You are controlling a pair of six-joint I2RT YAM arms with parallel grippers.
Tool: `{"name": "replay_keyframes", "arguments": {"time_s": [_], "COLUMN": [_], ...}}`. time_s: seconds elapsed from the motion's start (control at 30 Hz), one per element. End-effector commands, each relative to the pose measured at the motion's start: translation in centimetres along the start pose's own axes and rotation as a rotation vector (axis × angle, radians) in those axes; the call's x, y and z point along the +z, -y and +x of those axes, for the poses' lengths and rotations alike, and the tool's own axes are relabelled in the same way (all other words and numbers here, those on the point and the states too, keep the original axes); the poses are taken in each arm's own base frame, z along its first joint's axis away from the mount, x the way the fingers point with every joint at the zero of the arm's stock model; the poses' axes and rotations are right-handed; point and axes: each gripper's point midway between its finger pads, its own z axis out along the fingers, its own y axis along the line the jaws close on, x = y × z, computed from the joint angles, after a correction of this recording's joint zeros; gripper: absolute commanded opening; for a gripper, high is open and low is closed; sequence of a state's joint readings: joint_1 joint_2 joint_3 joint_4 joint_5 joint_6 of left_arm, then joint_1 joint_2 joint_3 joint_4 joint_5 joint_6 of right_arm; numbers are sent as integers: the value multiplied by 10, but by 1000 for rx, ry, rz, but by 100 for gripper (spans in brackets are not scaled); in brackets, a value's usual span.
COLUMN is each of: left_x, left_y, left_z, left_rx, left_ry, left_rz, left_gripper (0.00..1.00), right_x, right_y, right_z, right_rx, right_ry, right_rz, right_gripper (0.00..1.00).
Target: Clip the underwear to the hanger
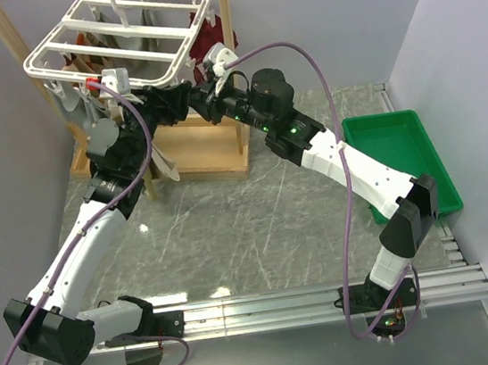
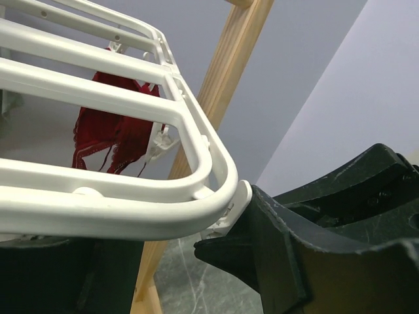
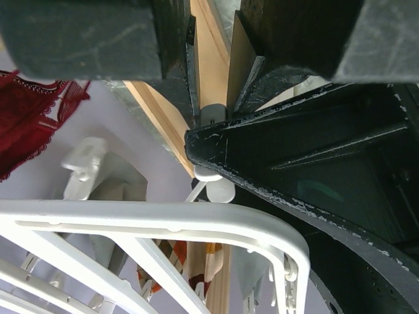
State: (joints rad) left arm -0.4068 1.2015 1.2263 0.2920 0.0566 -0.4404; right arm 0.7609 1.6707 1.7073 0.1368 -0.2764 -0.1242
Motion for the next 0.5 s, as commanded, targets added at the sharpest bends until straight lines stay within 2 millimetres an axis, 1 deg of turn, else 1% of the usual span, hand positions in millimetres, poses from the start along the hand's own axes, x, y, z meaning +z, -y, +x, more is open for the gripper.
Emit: {"name": "replay_keyframes", "arguments": {"time_s": [0.0,0.03,0.1,0.2,0.23,0.3,0.33,0.37,0.4,0.43,0.47], "left_x": [-3,-2,-1,3,3,3,3,3,3,3,2], "left_y": [9,10,8,6,7,8,11,10,11,12,11], "left_z": [-30,-33,-31,-30,-32,-32,-34,-31,-33,-33,-32], "left_rx": [-12,-8,-13,-14,-14,-13,-14,-14,-15,-14,-15], "left_ry": [118,130,130,130,134,131,131,121,123,121,115], "left_rz": [23,30,23,19,21,28,36,35,38,40,41], "left_gripper": [64,61,59,45,36,27,16,10,2,0,0], "right_x": [-5,-5,-6,-6,-6,-7,-7,-7,-8,-9,-9], "right_y": [-16,-17,-19,-21,-22,-24,-24,-27,-26,-24,-23], "right_z": [-26,-24,-23,-22,-21,-19,-19,-19,-14,-14,-7], "right_rx": [-12,-11,-10,-11,-12,-11,-8,-5,7,13,39], "right_ry": [51,47,46,44,43,40,40,42,38,37,25], "right_rz": [-50,-54,-60,-69,-74,-80,-84,-93,-89,-81,-67], "right_gripper": [0,0,0,0,0,0,0,2,16,24,35]}}
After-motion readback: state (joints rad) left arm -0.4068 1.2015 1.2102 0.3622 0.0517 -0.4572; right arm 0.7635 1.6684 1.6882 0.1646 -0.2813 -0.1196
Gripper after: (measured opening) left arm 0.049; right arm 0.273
